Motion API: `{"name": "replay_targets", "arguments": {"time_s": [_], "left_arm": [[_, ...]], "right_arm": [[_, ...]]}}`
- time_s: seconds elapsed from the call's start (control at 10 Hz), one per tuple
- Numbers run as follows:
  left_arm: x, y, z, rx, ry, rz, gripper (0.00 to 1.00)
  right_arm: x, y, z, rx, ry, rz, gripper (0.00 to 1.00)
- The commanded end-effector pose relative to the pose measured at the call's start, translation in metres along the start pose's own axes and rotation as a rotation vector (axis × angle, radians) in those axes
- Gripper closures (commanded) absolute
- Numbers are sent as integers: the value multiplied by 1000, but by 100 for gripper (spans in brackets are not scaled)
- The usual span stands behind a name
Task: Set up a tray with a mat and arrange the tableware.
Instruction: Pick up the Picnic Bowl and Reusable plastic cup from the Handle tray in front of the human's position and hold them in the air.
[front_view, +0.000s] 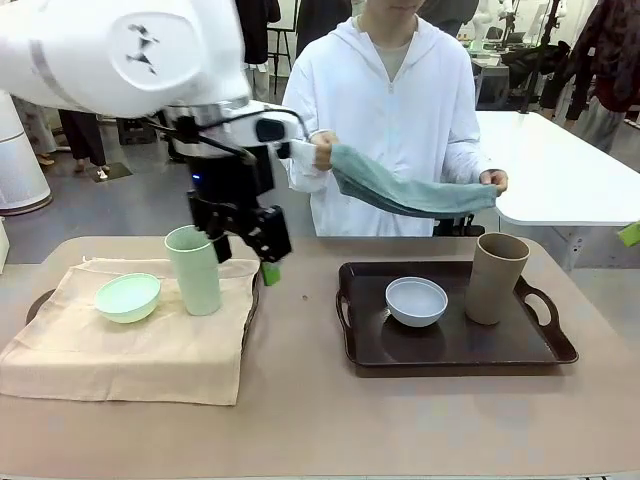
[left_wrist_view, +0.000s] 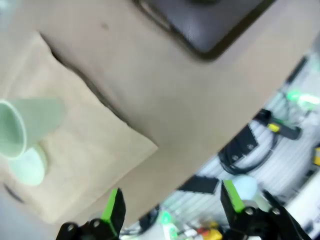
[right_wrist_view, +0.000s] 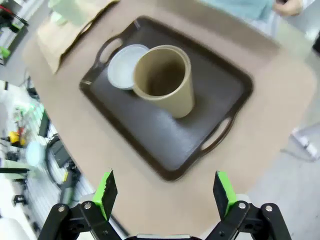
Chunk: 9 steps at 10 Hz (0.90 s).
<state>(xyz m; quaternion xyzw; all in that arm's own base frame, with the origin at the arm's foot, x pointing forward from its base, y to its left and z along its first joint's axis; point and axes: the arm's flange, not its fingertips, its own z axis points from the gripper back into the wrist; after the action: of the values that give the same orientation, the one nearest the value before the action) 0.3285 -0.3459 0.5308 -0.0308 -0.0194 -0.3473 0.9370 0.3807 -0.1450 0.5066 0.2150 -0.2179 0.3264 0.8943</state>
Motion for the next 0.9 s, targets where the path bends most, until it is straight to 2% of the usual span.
{"name": "replay_targets", "arguments": {"time_s": [0.0,0.2,0.3,0.4,0.5,0.8], "left_arm": [[44,-21,-17,93,2,31,0],[87,-34,-34,111,7,91,0],[108,-36,-43,104,-17,123,0],[119,-33,-48,91,-43,142,0],[78,-29,-44,92,-2,68,0],[78,-29,-44,92,-2,68,0]], "right_arm": [[21,-33,-12,-3,-104,103,0],[50,-30,-17,-81,-181,210,0],[61,-31,-20,-87,-189,224,0],[67,-29,-22,-83,-174,182,0],[54,-27,-13,-74,-156,193,0],[63,-25,-14,-80,-165,196,0]]}}
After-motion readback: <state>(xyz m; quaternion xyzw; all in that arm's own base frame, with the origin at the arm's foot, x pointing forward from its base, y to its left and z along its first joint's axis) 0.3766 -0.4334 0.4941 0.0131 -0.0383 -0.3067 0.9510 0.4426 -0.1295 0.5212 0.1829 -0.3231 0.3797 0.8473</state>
